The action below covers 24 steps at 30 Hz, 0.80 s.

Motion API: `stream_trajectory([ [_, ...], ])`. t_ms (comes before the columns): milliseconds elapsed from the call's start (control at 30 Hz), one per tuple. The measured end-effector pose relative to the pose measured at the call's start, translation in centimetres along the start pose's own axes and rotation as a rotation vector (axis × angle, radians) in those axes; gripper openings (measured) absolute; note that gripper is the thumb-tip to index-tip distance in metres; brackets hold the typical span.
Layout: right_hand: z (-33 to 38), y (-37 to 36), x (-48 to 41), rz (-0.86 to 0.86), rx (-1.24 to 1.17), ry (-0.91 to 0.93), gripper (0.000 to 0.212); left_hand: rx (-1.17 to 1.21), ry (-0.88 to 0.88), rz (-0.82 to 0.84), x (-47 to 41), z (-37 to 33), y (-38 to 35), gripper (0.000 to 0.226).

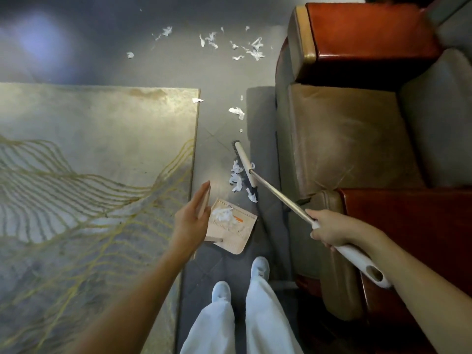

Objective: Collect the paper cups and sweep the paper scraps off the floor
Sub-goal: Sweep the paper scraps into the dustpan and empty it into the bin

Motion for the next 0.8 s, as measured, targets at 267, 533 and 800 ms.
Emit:
stream_trajectory([
  [267,3.2,10.4,-6.7,-0.032,0.194,0.025,0.055,-0.04,0.019,-0.128,-3.5,-1.9,-1.2,0.061],
  [533,2.8,9.5,-11.3,0.048,0.536,-0.056,0.063,-0.046,0.021,-0.167,-6.3,-2.5,-1.7,0.064],
  [800,-1.9,5.9,-5.0,0.248,0.449,0.055,0.074,-0.004,-0.02,-0.108,-7.0,-3.3,-2.2,0.053],
])
Point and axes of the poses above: each hand's wrist, its own x-axis away from the middle knuckle, its own y-axis out of the back of the hand, z = x × y, the point moved 3 cm from there along -x, towards the middle knuckle, and after that the axes turned 10 degrees about z, right-handed, at the moved point
